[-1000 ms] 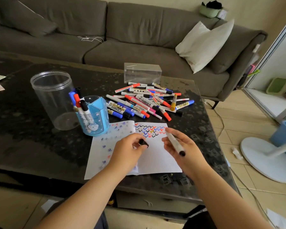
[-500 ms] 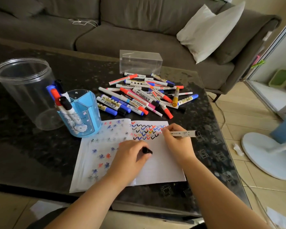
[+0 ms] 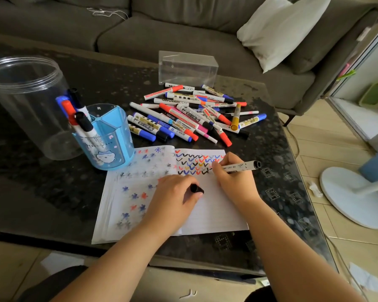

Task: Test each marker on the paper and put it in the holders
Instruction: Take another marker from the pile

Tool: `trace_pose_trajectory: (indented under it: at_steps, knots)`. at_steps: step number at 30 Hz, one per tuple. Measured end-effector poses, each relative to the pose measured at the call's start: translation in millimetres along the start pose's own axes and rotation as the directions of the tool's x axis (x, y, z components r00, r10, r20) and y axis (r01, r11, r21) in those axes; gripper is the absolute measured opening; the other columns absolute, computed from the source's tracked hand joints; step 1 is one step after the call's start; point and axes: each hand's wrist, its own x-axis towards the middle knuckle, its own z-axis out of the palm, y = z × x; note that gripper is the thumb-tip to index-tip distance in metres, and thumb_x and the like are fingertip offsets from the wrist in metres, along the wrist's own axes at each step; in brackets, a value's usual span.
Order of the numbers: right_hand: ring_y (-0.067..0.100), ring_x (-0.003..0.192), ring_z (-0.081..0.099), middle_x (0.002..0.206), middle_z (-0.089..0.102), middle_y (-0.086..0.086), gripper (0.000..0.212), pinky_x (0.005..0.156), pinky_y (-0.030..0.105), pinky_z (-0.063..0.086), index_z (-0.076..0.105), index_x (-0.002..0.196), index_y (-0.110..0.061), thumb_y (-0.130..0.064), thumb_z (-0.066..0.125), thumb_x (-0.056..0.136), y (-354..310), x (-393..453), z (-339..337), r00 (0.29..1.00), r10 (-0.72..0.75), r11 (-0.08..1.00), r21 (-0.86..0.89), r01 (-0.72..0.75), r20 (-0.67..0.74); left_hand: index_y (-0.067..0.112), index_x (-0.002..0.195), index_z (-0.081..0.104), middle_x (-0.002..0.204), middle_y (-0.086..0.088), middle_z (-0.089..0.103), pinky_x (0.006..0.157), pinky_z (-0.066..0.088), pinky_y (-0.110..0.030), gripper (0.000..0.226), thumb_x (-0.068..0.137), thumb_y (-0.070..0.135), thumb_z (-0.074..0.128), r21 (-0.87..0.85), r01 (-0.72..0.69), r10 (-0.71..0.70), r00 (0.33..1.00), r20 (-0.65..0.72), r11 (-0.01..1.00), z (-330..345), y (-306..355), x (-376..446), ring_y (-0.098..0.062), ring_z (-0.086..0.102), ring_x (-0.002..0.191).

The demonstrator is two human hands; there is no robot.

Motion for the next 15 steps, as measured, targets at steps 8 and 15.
trace_pose_trajectory:
  at_steps: [8,15]
  knots:
    - [0.002,0.044,0.035,0.056,0.037,-0.004,0.036,0.041,0.013,0.027,0.034,0.062,-0.013,-0.008,0.06,0.087,1.7,1.3,0.5,0.998,-0.001,1.0,-0.002,0.001,-0.065,0.017,0.101,0.065,0.095,0.004,0.065,0.082,0.032,-0.018,0.021,0.084,0.028,0.066,-0.012,-0.002,0.002,1.0,0.006,1.0,-0.5,0.5,0.0,-0.011,0.051,0.093]
    - [0.0,0.042,0.039,0.054,0.042,-0.002,0.033,0.043,0.014,0.029,0.039,0.064,-0.013,-0.017,0.06,0.09,2.1,0.2,-4.4,0.994,0.052,0.995,0.093,-0.043,-0.098,0.018,0.099,0.065,0.094,0.007,0.065,0.085,0.039,-0.022,0.018,0.084,0.029,0.066,-0.055,0.024,-0.022,0.999,0.032,0.998,-1.9,-1.5,0.6,-0.008,0.052,0.093]
